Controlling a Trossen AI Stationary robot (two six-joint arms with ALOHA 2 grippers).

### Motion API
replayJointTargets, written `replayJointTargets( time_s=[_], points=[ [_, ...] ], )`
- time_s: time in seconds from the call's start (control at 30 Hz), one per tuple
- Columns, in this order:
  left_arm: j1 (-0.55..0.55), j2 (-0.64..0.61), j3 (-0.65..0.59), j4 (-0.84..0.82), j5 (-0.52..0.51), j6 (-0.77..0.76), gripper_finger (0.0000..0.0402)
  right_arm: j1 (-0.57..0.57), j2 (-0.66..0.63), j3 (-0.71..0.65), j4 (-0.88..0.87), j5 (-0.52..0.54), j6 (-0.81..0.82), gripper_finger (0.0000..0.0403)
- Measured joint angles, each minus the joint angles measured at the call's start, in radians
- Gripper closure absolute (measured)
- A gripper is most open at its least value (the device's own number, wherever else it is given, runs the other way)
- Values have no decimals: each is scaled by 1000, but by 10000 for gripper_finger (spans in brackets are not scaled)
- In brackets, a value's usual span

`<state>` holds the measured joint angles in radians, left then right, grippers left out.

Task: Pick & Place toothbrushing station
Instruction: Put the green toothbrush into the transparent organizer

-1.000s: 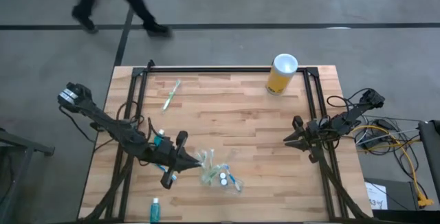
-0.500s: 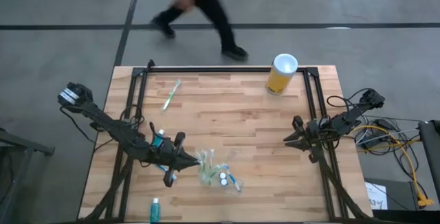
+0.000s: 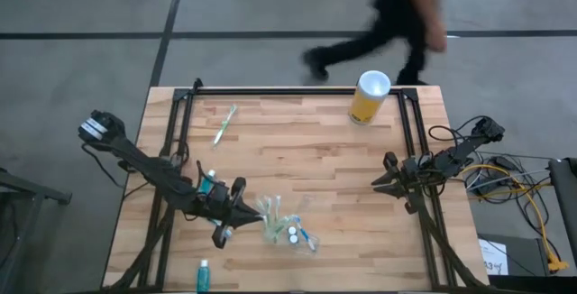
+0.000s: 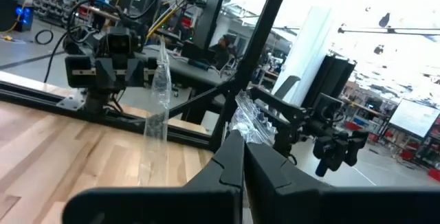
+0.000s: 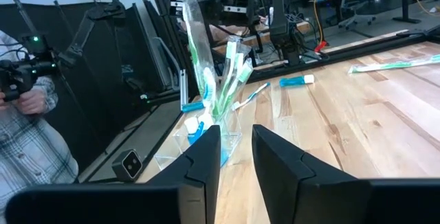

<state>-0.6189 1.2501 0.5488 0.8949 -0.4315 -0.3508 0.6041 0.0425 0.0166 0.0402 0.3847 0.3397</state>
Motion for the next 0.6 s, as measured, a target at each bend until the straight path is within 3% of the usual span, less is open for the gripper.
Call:
replayJointTargets(
  time_s=[0.6],
  points=[
    [1,168,0,50,-15,-2,397,0,0,0,0,0,0,334]
  ],
)
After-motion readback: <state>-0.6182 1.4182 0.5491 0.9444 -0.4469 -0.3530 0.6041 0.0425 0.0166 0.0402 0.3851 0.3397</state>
